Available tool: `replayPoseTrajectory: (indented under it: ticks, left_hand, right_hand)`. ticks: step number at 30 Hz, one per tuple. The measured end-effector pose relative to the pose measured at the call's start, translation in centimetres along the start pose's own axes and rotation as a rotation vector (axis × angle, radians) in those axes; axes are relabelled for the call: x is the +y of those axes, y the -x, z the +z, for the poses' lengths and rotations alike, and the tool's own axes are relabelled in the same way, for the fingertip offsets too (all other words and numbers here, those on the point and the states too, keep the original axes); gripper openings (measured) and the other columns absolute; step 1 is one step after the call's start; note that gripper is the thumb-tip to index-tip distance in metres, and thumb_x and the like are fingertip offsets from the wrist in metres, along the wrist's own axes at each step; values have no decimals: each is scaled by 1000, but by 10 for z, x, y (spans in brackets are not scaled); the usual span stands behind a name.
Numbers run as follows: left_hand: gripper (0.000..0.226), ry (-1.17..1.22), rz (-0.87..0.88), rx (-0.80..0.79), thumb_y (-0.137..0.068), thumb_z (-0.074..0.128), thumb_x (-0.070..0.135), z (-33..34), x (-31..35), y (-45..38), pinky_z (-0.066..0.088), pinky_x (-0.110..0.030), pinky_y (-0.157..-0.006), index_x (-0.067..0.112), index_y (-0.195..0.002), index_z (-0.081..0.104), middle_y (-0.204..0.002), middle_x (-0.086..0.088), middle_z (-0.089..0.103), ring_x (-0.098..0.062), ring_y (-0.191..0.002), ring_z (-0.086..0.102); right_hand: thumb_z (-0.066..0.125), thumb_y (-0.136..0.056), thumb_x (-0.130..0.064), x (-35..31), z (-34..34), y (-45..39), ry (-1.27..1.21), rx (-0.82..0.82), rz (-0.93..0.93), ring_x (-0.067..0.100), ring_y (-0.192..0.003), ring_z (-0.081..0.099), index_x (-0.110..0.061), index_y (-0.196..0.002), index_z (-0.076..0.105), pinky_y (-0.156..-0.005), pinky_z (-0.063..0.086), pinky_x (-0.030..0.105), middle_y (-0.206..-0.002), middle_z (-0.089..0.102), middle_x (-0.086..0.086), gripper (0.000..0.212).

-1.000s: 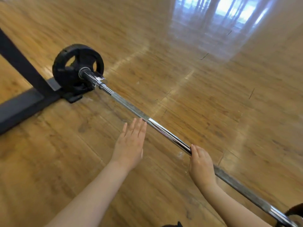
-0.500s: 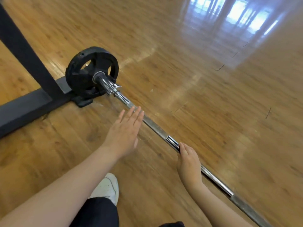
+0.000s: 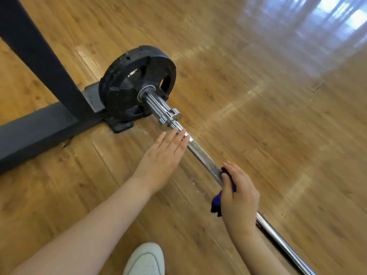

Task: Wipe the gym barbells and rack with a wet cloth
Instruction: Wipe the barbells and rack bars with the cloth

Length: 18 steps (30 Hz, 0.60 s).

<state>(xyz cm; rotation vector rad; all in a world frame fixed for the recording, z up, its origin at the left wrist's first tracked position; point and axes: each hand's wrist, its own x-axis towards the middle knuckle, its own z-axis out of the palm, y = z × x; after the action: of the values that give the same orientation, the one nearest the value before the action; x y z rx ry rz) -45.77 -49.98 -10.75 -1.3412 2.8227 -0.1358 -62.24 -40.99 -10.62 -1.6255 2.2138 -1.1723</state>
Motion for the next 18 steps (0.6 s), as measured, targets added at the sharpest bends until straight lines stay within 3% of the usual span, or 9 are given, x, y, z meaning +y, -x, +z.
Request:
replayPoseTrajectory:
  ticks: [2,3,7,11,14,18]
  left_hand:
    - [57,57,23,100,-84,37,7,12,-6,-10,27,-42,-111,0,-141,36,-142,-19,44,-32,-132,42]
    - [54,80,29,125,-84,32,7,18,-10,-16,31,-42,-109,0,-137,43,-137,-17,50,-32,-127,48]
    - [52,12,126,88,-85,28,11,35,-26,-43,22,-40,-108,0,-128,54,-134,-16,54,-32,-125,50]
    - [55,-53,200,68,-83,25,9,33,-35,-68,27,-39,-107,3,-125,60,-129,-13,59,-28,-123,53]
    - [56,-67,232,56,-83,24,9,32,-33,-87,35,-38,-106,6,-124,61,-127,-11,60,-26,-122,54]
    - [52,-92,294,41,-81,28,8,39,-32,-97,43,-39,-100,5,-115,67,-120,-13,65,-28,-117,58]
  right_hand:
    - [48,-88,-16,-22,28,-22,-47,1,-138,14,-100,56,3,-101,70,-95,33,7,-102,67,7,32]
    - [47,-88,-15,-26,43,-32,-43,-28,-193,15,-99,54,3,-102,69,-94,35,11,-102,68,10,32]
    - [42,-89,-23,-20,80,-49,105,-225,-193,24,-99,59,-1,-121,61,-84,51,34,-112,65,10,44]
    - [40,-88,-21,-17,73,-35,154,-244,-133,25,-103,61,0,-122,58,-86,52,34,-115,65,10,45]
    - [53,-82,-10,-10,61,-22,241,-200,-126,27,-100,65,1,-114,63,-84,54,37,-110,67,11,36]
    - [50,-85,-20,-14,66,-29,217,-163,-59,19,-104,60,-1,-117,63,-94,38,18,-112,67,7,39]
